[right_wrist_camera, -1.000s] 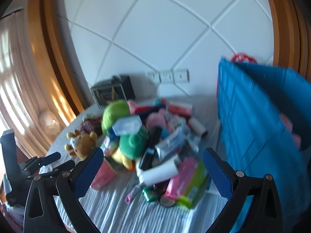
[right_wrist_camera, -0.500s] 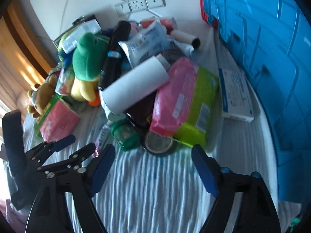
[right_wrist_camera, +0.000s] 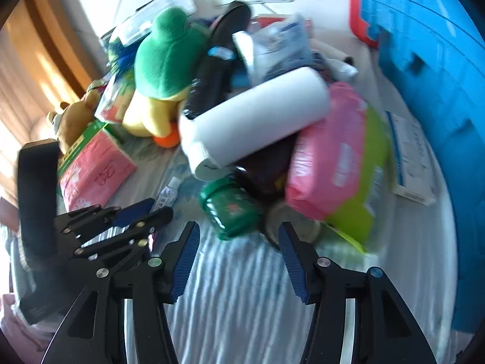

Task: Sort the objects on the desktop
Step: 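Lower the left tool onto the pink-and-white ointment tube and close it, then grasp the green jar with the right tool while the left tool holds the tube, then carry the tube and green jar over the blue bin and open both tools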

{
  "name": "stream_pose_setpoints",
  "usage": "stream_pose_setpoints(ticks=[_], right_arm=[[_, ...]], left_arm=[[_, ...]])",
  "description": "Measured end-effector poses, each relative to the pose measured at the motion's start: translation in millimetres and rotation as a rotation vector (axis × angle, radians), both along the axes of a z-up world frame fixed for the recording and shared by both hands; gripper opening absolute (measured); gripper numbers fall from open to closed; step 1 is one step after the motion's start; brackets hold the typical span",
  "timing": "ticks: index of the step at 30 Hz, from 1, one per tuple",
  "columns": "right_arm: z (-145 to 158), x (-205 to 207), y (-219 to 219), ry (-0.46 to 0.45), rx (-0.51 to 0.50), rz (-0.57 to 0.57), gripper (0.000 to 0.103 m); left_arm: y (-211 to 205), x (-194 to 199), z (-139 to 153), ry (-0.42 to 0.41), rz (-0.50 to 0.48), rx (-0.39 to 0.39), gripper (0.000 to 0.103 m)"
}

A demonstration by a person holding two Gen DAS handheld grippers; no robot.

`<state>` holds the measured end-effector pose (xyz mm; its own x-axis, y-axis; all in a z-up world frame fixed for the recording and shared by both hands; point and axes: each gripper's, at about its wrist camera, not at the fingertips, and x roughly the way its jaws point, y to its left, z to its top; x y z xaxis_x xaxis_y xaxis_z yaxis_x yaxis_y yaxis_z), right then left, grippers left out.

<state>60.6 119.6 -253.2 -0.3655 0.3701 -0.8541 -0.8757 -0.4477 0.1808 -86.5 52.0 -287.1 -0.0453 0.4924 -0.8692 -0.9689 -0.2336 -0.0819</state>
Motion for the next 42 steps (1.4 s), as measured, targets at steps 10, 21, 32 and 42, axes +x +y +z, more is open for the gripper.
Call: stream_pose_setpoints(ticks=[10,21,32,42], right_arm=[[-24,-34,11,-0.096,0.031,0.057,0.054],[-26,-37,10,-0.104,0.016,0.070,0.047],[58,-18,-9,0.032,0.153,0.070,0.047],[161,0,-28,0.115,0.366,0.048,0.047]], left_arm=[[-6,0,-2,-0.024,0.040,0.013,0.019],[-25,21,14,-0.007,0.049,0.045,0.017],[-30,0,97,0.048,0.061,0.204,0.017],[-27,14,202,0.111,0.040,0.408,0.017]])
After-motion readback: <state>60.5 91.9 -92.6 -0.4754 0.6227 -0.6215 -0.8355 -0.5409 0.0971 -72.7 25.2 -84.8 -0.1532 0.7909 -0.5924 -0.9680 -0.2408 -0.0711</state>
